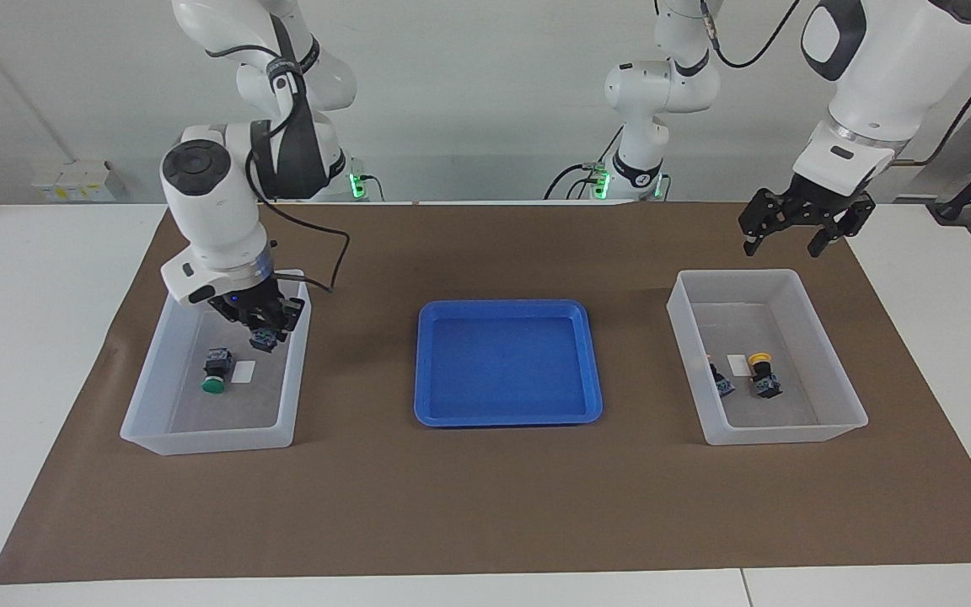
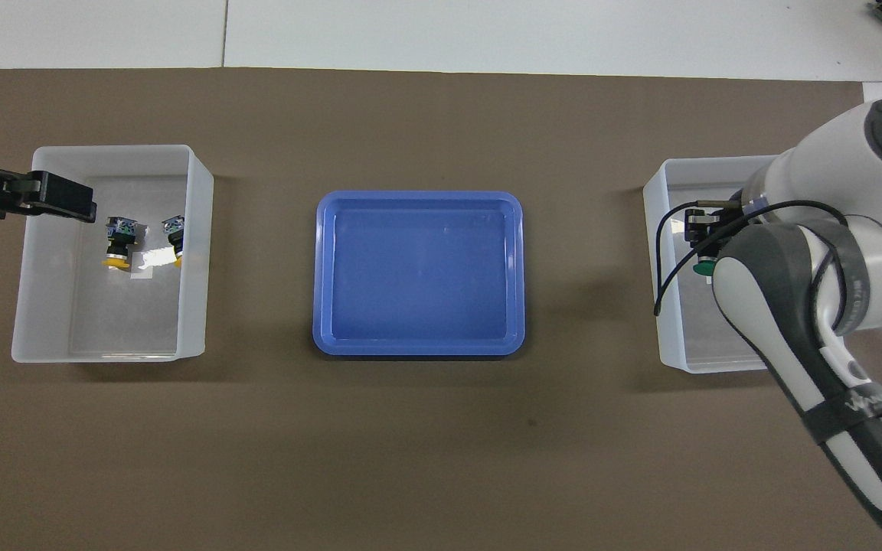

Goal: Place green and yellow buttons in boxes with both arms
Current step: 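Lower the green button into the box and open the right gripper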

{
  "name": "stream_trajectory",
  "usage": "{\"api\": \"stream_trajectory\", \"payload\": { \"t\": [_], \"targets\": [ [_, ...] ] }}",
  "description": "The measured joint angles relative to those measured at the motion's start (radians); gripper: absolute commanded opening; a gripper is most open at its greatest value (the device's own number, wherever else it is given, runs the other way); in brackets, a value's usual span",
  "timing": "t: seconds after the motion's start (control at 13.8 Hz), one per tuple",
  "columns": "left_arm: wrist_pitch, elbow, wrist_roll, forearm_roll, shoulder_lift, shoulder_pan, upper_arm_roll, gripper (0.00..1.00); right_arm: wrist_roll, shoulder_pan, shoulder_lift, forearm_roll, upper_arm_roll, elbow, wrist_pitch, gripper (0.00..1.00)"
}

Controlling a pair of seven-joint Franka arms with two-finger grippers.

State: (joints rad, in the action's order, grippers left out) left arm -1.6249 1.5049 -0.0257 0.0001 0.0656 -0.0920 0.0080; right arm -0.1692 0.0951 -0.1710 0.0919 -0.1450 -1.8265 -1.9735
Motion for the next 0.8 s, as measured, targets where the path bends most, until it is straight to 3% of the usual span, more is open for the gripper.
{"api": "stream_trajectory", "payload": {
  "t": [0.51,0.8],
  "targets": [
    [-0.001,0.007,0.0,0.001,0.0,0.001,0.001,1.0,0.46,0.103,-0.06,-0.012,0.0,-0.12,-0.233,0.0],
    [-0.001,0.007,0.0,0.001,0.0,0.001,0.001,1.0,0.524,0.118,-0.15,-0.012,-0.001,-0.125,-0.338,0.0]
  ]
}}
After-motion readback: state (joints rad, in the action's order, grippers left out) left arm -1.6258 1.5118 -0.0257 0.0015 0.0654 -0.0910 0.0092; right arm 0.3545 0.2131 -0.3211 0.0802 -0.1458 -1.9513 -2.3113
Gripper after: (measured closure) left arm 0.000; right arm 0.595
